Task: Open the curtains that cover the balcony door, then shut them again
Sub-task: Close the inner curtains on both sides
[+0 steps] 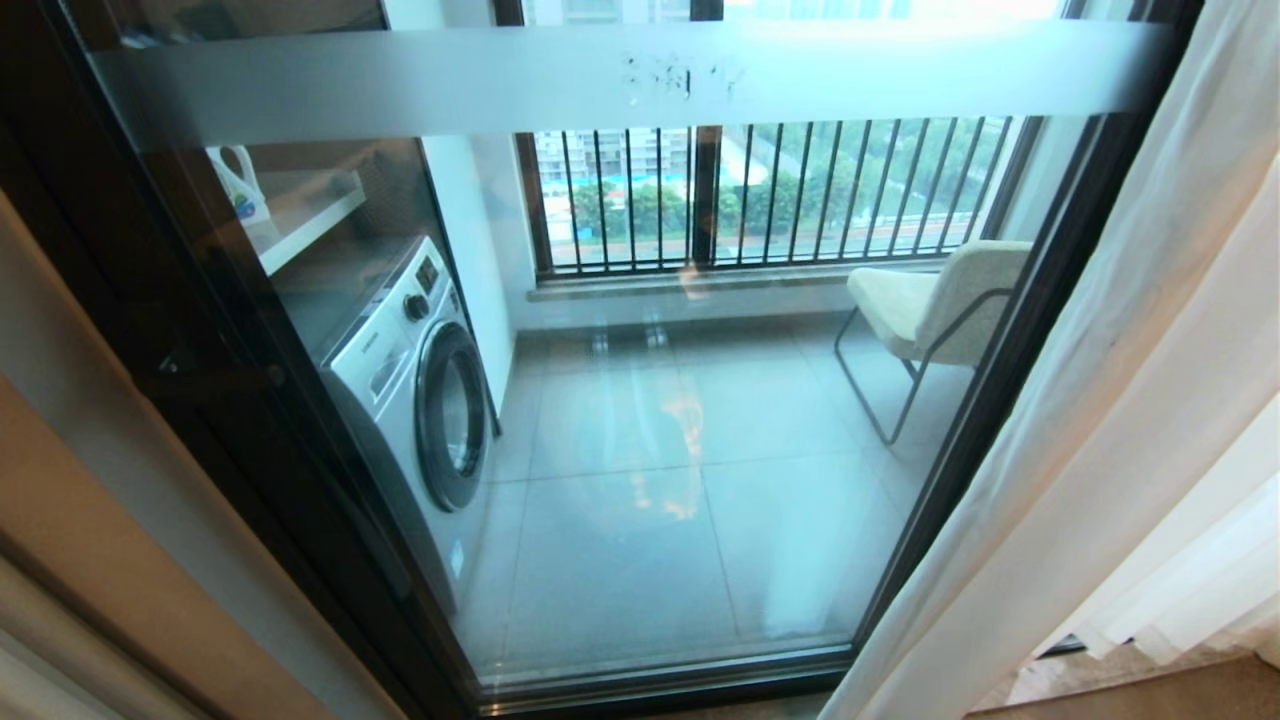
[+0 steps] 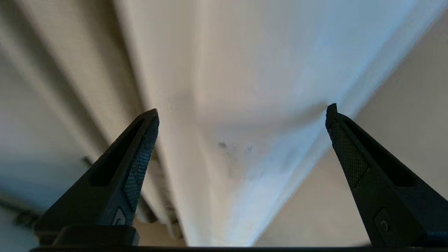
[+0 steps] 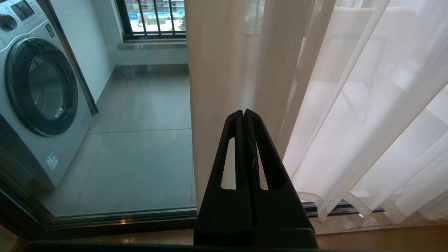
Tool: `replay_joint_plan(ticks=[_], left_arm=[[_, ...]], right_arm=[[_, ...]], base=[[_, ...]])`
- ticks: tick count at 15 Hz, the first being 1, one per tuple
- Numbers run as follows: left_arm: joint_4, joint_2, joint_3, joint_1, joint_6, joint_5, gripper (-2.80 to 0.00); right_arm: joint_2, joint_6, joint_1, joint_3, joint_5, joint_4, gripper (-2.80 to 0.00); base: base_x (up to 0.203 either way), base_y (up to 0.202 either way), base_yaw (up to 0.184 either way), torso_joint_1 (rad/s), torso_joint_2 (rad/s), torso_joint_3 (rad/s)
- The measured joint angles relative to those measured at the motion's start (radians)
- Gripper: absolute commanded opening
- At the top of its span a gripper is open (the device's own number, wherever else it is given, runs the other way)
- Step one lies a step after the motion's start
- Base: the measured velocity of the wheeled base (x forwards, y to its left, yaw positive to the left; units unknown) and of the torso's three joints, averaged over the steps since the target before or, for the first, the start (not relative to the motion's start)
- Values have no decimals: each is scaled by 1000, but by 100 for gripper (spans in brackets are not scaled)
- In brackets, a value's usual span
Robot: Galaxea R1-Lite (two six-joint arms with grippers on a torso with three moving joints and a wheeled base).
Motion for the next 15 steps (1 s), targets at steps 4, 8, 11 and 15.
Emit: replay_joint_plan(ticks=[4, 8, 11, 15], left_arm=[[-1, 23, 2, -9, 0, -138, 0], [-8, 64, -23, -23, 2, -143, 0], [-8, 102, -68, -22, 0, -139, 0], [-9, 137, -101, -25, -1, -140, 0]], right_arm=[[0, 0, 0, 0, 0, 0, -280], [0, 0, 0, 0, 0, 0, -280], [0, 0, 0, 0, 0, 0, -280], [0, 0, 0, 0, 0, 0, -280]], base=[[0, 0, 0, 0, 0, 0], [0, 0, 0, 0, 0, 0], [0, 0, 0, 0, 0, 0], [0, 0, 0, 0, 0, 0]])
